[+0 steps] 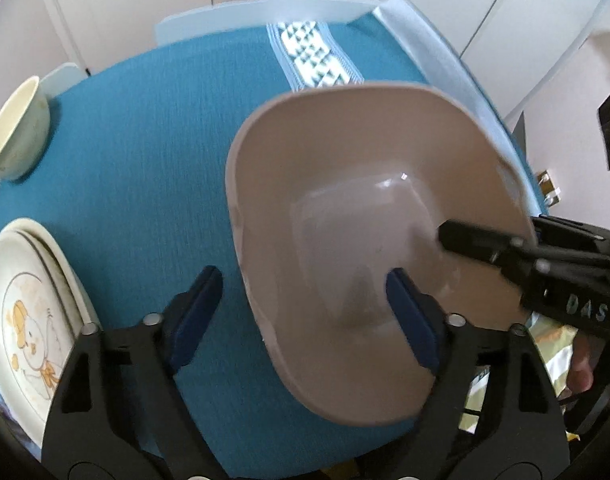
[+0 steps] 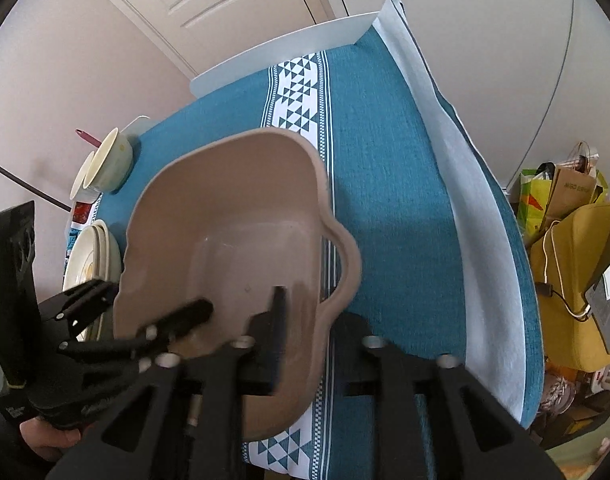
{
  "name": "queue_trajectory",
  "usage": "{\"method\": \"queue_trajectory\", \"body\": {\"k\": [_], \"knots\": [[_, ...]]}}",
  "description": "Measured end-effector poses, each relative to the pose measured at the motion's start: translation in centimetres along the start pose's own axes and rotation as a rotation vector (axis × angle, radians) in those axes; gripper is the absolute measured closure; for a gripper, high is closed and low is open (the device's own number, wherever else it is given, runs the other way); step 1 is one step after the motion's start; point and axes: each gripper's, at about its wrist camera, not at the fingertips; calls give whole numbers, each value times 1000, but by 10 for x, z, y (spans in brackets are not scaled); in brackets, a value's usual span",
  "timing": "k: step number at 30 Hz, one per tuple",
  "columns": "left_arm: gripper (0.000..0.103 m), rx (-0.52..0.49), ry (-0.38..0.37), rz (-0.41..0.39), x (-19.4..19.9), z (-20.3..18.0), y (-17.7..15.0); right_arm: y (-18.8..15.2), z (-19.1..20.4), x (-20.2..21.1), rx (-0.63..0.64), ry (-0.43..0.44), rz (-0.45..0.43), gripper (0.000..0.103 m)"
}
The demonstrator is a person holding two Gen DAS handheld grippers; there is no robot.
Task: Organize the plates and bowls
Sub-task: 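Lift the beige basin with both grippers, lower it onto the tablecloth, open, then reach both grippers to the cream printed bowl rim and close them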
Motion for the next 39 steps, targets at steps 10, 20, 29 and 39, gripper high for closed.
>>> {"method": "queue_trajectory", "body": {"k": [10, 20, 29, 39], "knots": [[20, -43, 36, -11, 12, -4, 5, 17, -5, 24, -24, -3, -86, 40], [19, -37, 108, -136, 90, 12, 22, 55, 45, 91, 110, 65, -237, 40], [4, 81, 215, -328, 188, 91, 50, 91, 147, 109, 289, 196, -340, 1], [3, 311, 238, -320, 192, 255, 82, 131, 267, 55, 396, 221, -310, 1]]}}
Point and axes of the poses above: each gripper's, at about its wrist camera, not at the fingertips, and x roughly against the way its jaws point, z to its left, y to its top, and after that the axes turned 15 degrees about -z, right-handed
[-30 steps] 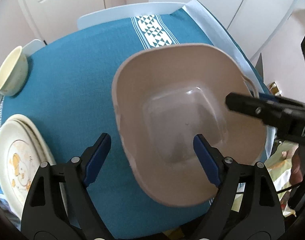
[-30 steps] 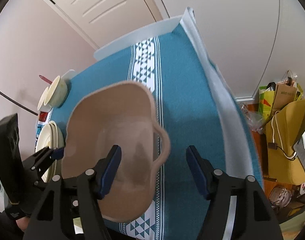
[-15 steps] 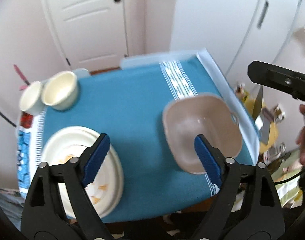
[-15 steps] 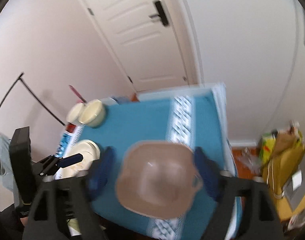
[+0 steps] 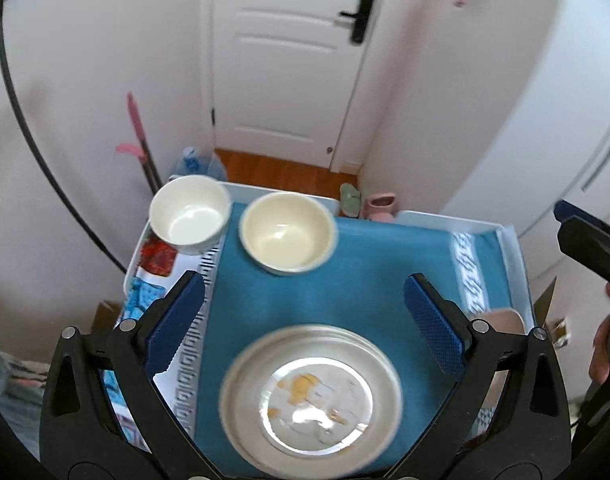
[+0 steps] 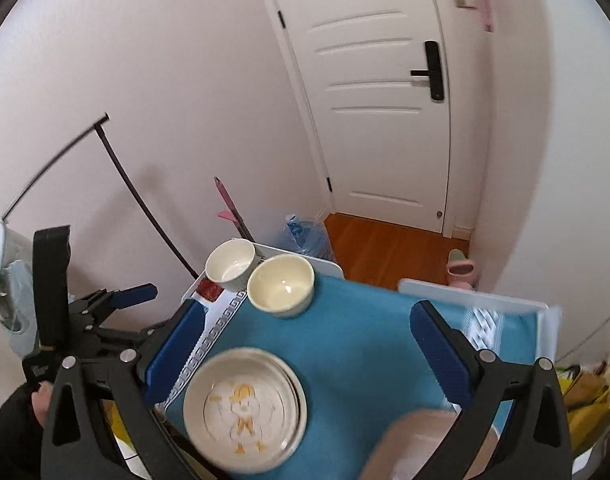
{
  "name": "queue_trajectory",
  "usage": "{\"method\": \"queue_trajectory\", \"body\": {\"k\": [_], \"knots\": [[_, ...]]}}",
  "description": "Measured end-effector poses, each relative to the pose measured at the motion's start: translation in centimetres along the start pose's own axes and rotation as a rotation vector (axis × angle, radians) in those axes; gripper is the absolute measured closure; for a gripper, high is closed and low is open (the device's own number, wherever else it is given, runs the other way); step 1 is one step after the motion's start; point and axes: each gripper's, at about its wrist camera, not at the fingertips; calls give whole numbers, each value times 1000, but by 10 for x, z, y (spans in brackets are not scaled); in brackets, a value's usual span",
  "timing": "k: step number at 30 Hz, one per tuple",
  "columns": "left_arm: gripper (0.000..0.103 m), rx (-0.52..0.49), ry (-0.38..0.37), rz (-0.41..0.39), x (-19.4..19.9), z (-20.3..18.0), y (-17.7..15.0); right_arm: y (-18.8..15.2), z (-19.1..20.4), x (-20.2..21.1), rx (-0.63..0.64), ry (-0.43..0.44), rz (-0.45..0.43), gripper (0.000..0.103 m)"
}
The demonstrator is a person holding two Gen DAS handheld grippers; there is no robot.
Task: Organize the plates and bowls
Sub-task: 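Reach both grippers to the cream printed bowl rim and close them, then lift the cream bowl with both grippers and lower it into the beige basin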
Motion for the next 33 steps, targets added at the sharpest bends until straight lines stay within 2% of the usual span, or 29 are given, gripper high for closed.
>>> {"method": "queue_trajectory", "body": {"k": [4, 6, 11, 13, 15, 17, 18, 19, 20, 23, 24, 25, 26, 28, 33], "knots": [[3, 76, -39, 108, -54, 42, 4, -5, 8, -68, -95, -7, 87, 1], [3, 107, -78, 150, -80, 56, -2, -18, 6, -100, -141, -23, 145, 1], [5, 148, -105, 243, -133, 81, -17, -55, -8, -167, -259, -83, 272, 1], [9, 164, -126, 263, -148, 87, -20, -68, -14, -183, -312, -87, 309, 12], [19, 161, -139, 275, -160, 87, -23, -80, -18, -201, -345, -93, 344, 23], [39, 146, -146, 292, -173, 86, -25, -87, -20, -214, -358, -100, 367, 32], [45, 139, -146, 304, -181, 86, -27, -91, -22, -221, -365, -103, 378, 37], [55, 136, -146, 313, -186, 85, -29, -93, -23, -227, -371, -103, 386, 42], [61, 137, -151, 323, -192, 84, -31, -94, -24, -231, -372, -102, 390, 44], [70, 132, -159, 331, -203, 83, -34, -98, -24, -242, -369, -101, 407, 57], [74, 127, -161, 334, -205, 82, -36, -99, -24, -244, -372, -97, 411, 64], [83, 126, -163, 339, -206, 83, -35, -101, -24, -247, -375, -94, 418, 71], [83, 124, -162, 340, -207, 83, -36, -103, -24, -248, -377, -93, 420, 73], [84, 117, -166, 339, -208, 83, -35, -105, -23, -249, -385, -85, 419, 84], [84, 98, -158, 337, -209, 77, -34, -104, -20, -250, -380, -90, 417, 85]]}}
Point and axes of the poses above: each gripper's, at about its wrist camera, not at the fingertips, and x roughly against the way its jaws point, z to its left, y to its top, and after that the axes turned 15 degrees about -z, right-handed
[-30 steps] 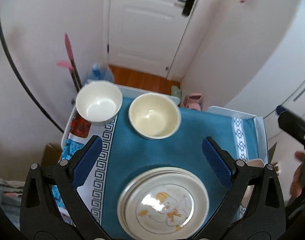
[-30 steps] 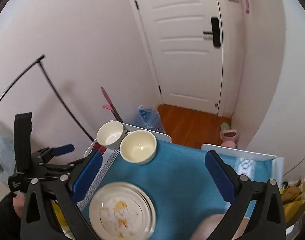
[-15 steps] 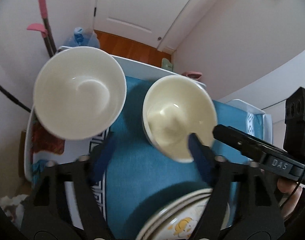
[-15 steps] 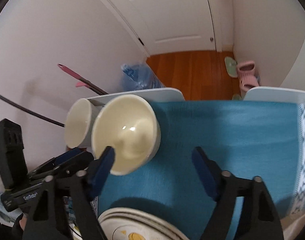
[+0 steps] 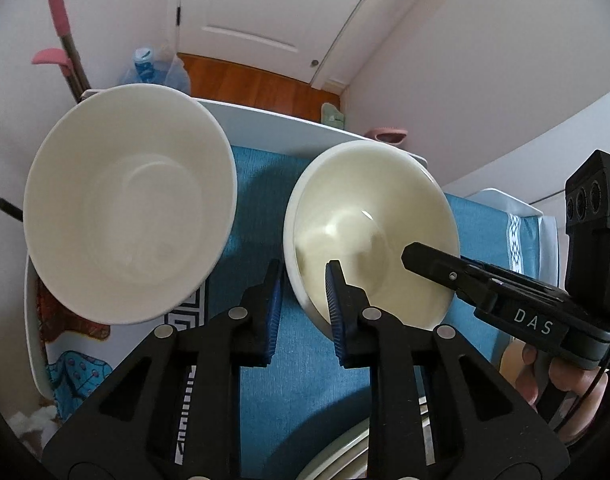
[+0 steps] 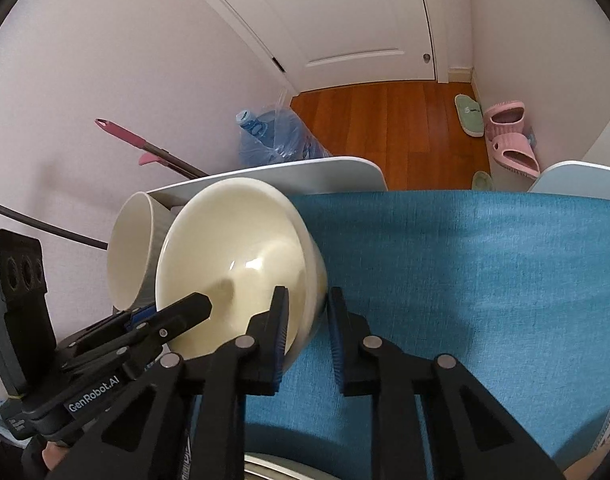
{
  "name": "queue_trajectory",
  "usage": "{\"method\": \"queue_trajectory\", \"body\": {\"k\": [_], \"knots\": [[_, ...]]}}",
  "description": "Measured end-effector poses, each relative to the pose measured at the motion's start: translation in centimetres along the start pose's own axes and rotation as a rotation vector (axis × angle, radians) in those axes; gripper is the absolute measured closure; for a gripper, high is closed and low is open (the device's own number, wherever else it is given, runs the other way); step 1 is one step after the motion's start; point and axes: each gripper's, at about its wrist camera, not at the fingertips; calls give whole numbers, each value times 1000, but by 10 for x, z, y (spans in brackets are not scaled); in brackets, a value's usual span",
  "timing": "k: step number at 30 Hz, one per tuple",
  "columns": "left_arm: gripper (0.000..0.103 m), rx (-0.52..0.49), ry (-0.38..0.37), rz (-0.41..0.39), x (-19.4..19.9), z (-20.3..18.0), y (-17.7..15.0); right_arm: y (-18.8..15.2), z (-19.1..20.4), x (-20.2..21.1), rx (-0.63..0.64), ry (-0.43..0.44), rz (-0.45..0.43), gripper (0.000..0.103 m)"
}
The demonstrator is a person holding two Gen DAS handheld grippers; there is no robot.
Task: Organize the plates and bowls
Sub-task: 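Lift the cream bowl with both grippers and lower it into the beige basin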
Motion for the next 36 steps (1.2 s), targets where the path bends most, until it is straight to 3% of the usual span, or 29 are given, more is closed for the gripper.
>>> {"method": "queue_trajectory", "body": {"k": [7, 15, 25, 36], "knots": [[84, -56, 23, -12, 8, -12, 0, -3, 5, 6, 15, -4, -15, 85], [84, -133, -23, -81, 52, -50, 5, -4, 1, 62, -7, -8, -120, 85], [84, -267, -131, -164, 115, -169, -14, -23, -37, 195, -20, -62, -261, 85], [84, -330, -166, -93, 100, -292, -96, -72, -129, 275, -26, -141, -259, 85]]}}
Point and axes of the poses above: each gripper's, at about its wrist camera, not at the fingertips, and x roughly against the way its jaws point, z to its left, y to its top, and after that the axes turned 15 degrees about -z, right-handed
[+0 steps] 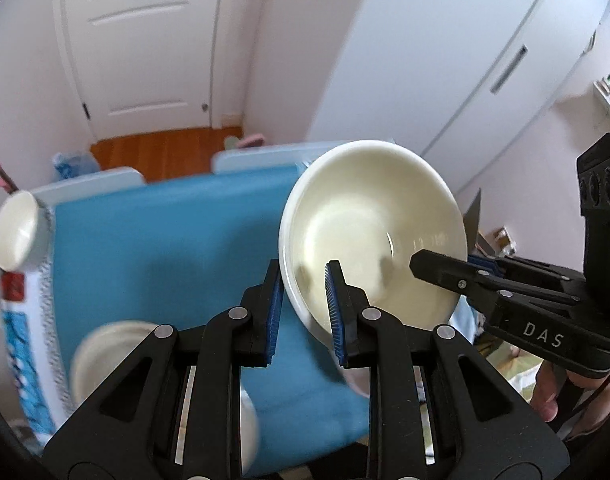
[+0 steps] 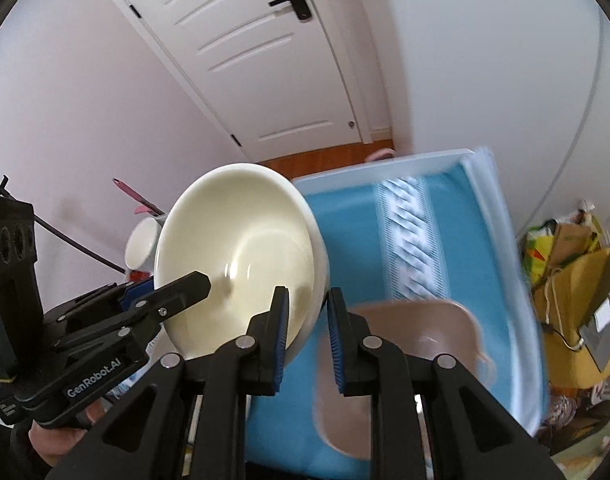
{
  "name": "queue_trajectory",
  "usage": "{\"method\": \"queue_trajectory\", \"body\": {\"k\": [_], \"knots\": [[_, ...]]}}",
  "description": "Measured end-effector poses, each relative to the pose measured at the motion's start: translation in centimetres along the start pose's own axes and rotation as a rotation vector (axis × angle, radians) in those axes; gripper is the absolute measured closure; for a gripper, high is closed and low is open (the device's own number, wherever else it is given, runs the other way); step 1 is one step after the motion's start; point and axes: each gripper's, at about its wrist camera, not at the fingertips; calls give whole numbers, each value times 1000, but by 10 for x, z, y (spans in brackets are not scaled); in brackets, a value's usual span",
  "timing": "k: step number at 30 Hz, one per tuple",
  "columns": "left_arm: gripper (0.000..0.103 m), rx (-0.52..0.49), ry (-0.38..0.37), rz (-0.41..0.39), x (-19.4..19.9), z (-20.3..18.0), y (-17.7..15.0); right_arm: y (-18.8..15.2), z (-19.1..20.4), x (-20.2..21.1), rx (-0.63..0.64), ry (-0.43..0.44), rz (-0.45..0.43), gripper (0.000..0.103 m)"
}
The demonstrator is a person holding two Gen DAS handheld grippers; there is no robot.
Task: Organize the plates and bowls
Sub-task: 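Lift the cream bowl with both grippers and lower it into the beige basin, then open both grippers and withdraw them from the cream bowl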
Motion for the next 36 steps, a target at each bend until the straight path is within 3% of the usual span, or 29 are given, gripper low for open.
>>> {"method": "queue_trajectory", "body": {"k": [7, 14, 25, 36], "knots": [[84, 26, -2, 125, -40, -43, -46, -32, -55, 8, 1, -28, 72, 85], [84, -8, 38, 205, -78, -53, -76, -66, -91, -12, -32, -29, 146, 85], [84, -103, 104, 226, -100, -55, -92, -73, -101, -27, -6, -31, 163, 85], [84, -145, 122, 220, -92, -58, -94, -76, -90, -28, 85, -56, 185, 85]]}}
Point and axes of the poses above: each gripper's, at about its wrist camera, not at the fingertips, and x roughly against the way its jaws point, z to its left, y to its top, and after that the axes turned 15 degrees about -z, right-handed
